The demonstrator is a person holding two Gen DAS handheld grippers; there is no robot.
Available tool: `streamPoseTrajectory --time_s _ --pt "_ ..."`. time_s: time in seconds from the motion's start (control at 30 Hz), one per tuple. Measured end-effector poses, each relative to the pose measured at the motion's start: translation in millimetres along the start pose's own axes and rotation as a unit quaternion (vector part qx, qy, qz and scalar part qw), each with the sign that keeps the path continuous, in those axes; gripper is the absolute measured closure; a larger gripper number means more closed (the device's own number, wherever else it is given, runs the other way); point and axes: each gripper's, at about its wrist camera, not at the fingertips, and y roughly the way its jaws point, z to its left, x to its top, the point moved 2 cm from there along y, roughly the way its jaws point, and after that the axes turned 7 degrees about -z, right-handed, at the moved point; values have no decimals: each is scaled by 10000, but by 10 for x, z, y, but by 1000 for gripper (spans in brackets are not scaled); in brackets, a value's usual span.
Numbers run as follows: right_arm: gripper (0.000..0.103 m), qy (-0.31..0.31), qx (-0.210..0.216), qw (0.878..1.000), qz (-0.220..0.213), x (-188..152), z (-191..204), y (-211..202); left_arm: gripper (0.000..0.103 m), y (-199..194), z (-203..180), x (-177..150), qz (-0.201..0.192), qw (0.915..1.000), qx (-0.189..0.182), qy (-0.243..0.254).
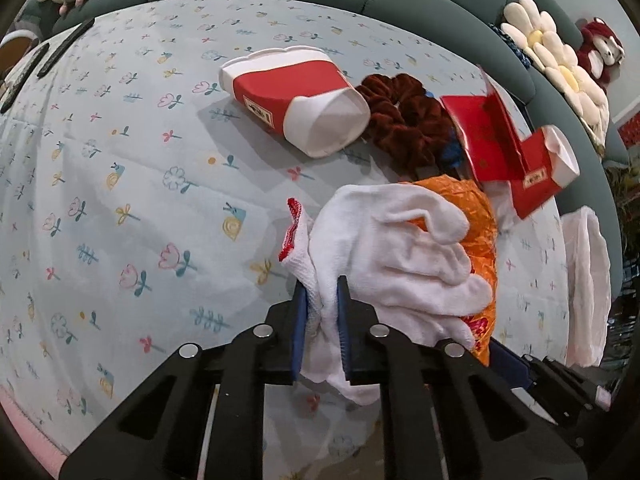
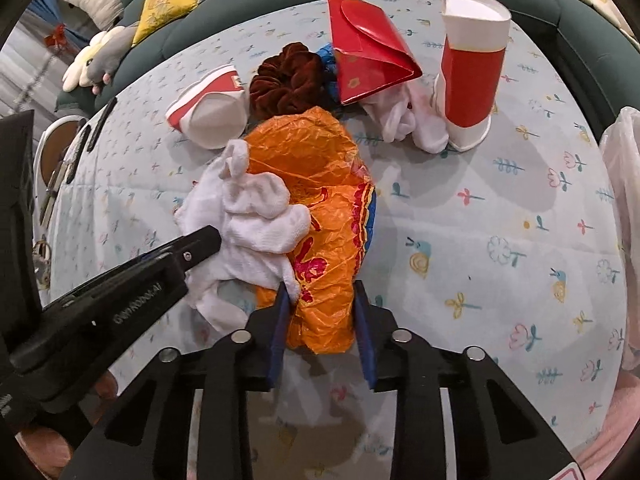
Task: Collect trash
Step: 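Lift the glove and orange bag and carry both toward the wastebasket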
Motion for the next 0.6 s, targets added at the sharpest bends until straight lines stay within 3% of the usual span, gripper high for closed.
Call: streamPoseTrajectory --time_s 0.43,0.6 --pt "78 72 55 9981 -616 -138 -159 -743 90 -646 -352 12 -662 9971 -40 385" --pt "79 357 -32 9946 -972 -165 -443 -1127 91 -922 -555 89 -961 9940 -124 508"
